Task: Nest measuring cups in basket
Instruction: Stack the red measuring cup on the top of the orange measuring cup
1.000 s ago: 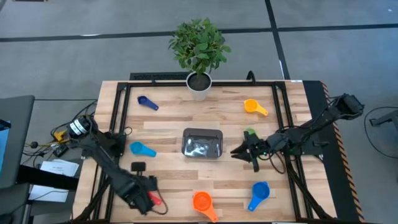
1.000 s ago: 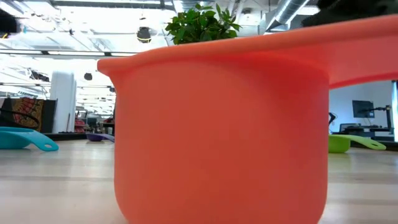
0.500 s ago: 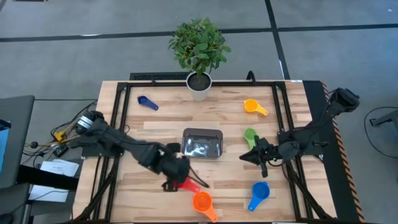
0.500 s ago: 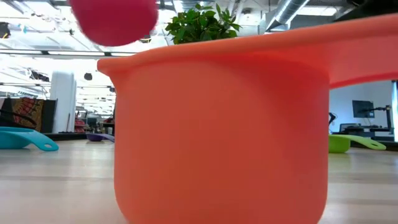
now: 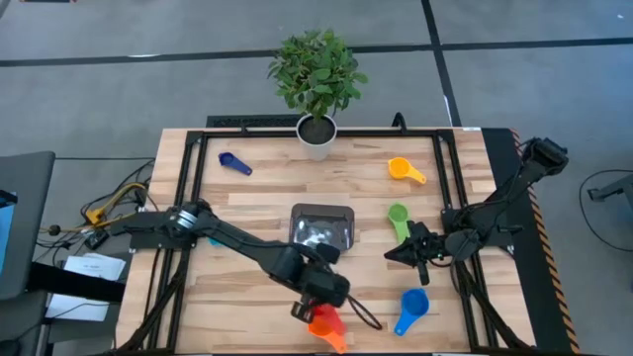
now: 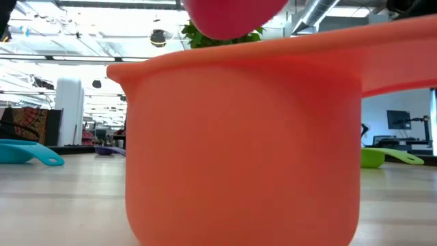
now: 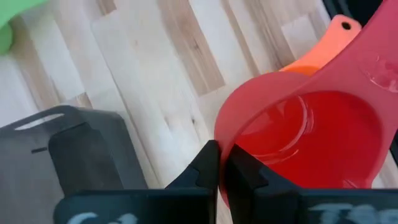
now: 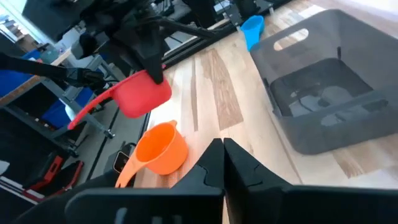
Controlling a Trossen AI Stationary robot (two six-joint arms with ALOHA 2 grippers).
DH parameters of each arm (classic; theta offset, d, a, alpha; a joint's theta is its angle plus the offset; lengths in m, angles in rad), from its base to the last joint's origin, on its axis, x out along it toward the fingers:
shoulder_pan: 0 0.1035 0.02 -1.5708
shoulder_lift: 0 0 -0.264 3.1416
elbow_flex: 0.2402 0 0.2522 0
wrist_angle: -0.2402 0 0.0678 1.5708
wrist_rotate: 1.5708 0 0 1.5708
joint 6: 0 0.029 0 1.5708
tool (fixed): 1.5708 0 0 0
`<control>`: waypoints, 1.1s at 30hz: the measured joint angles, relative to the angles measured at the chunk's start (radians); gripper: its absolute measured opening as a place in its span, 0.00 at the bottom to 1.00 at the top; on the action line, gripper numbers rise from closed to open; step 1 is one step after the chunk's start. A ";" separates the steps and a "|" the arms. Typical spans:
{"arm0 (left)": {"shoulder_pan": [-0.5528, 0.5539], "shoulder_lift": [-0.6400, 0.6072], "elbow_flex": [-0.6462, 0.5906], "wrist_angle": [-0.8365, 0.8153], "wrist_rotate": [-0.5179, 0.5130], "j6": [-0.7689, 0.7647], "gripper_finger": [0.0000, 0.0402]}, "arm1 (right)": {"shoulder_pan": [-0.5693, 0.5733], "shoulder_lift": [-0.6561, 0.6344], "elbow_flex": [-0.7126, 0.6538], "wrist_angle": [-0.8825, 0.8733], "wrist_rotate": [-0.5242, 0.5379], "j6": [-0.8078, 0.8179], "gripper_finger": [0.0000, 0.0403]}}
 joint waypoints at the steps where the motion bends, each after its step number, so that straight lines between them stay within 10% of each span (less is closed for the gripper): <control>1: -0.001 0.028 0.041 -0.031 -0.001 0.002 0.00 | 0.000 0.000 0.000 -0.003 -0.001 0.006 0.02; 33: -0.037 0.155 0.091 0.037 0.086 -0.036 0.00 | 0.047 0.003 0.000 -0.007 0.004 0.016 0.09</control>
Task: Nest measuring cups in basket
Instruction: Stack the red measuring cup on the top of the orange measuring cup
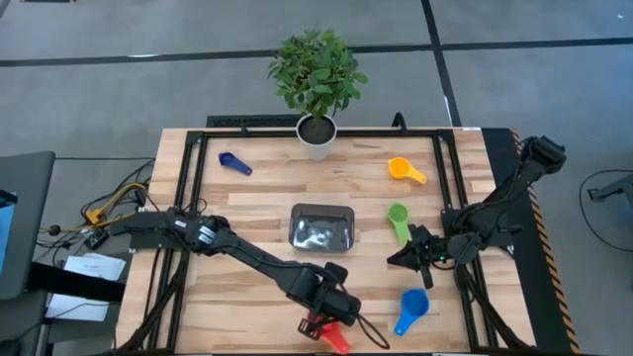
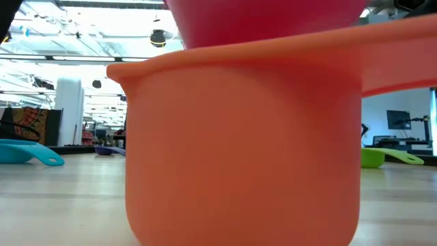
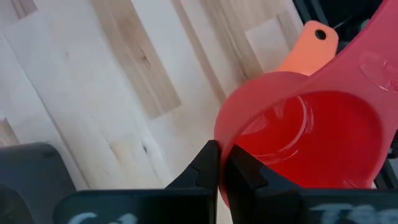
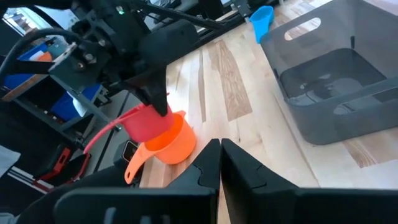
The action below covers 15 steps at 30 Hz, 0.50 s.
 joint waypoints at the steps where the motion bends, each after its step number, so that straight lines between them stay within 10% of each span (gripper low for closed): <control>1: -0.001 0.000 0.000 -0.002 0.000 0.000 0.00 | 0.002 0.000 0.000 0.000 0.000 0.000 0.09; 15: -0.016 -0.001 -0.063 0.029 -0.017 -0.008 0.19 | 0.005 0.000 0.000 0.000 0.000 0.002 0.15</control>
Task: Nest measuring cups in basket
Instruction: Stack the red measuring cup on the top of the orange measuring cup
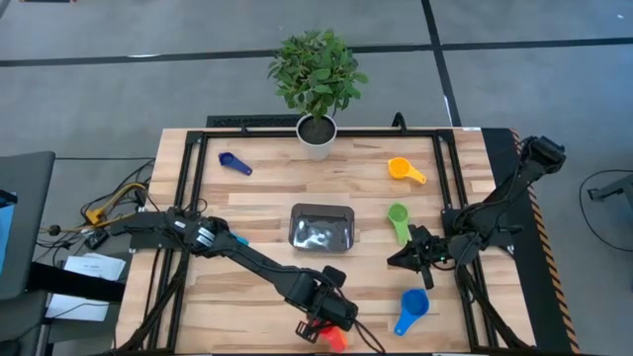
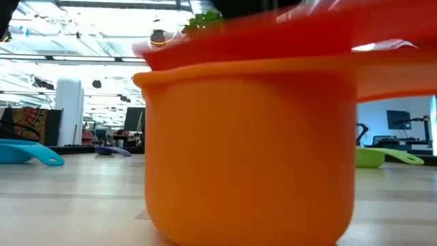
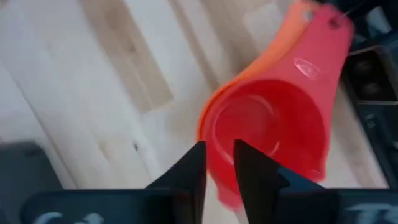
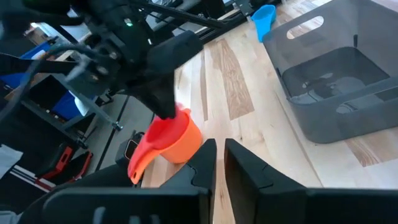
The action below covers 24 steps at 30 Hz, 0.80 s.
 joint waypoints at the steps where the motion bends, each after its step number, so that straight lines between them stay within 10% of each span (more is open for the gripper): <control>1: 0.002 0.001 -0.001 -0.004 -0.001 -0.009 0.20 | 0.000 0.000 0.000 0.000 0.000 0.000 0.16; 17: 0.009 0.001 0.000 0.026 -0.101 -0.071 0.27 | -0.035 -0.018 0.000 -0.068 0.027 0.026 0.16; 24: 0.019 -0.005 0.000 0.093 -0.171 -0.114 0.25 | -0.120 -0.047 0.110 -0.418 0.027 0.103 0.16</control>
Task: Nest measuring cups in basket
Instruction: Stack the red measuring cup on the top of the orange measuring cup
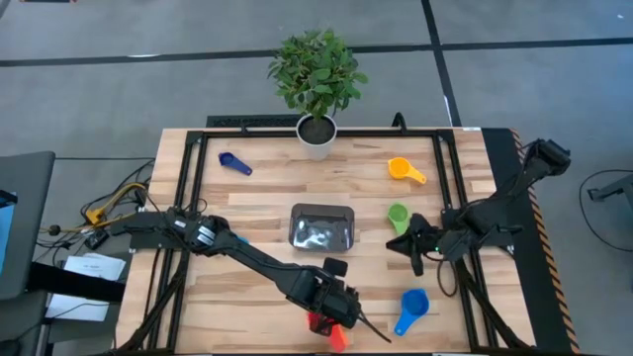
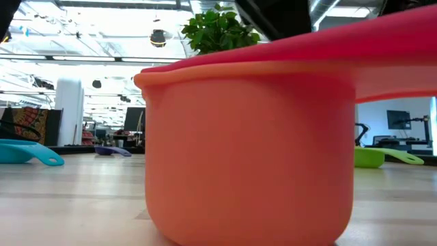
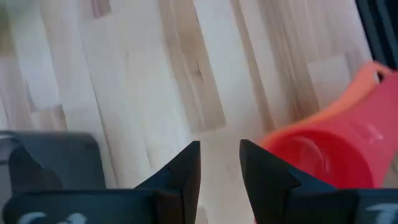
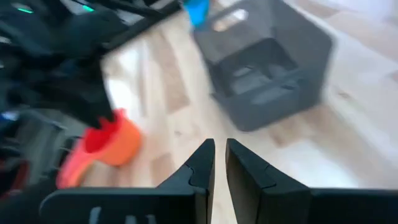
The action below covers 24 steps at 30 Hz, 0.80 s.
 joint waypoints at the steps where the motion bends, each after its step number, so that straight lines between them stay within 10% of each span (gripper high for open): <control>1: 0.003 0.000 0.000 0.015 0.008 0.001 0.25 | -0.008 0.001 0.028 -0.057 0.000 0.001 0.16; 8: 0.006 0.002 0.000 0.139 0.212 0.195 0.25 | -0.029 0.034 0.167 -0.279 -0.035 0.020 0.16; 24: -0.095 0.022 -0.003 0.107 0.228 0.399 0.25 | 0.109 0.624 0.299 0.096 -0.104 -0.002 0.03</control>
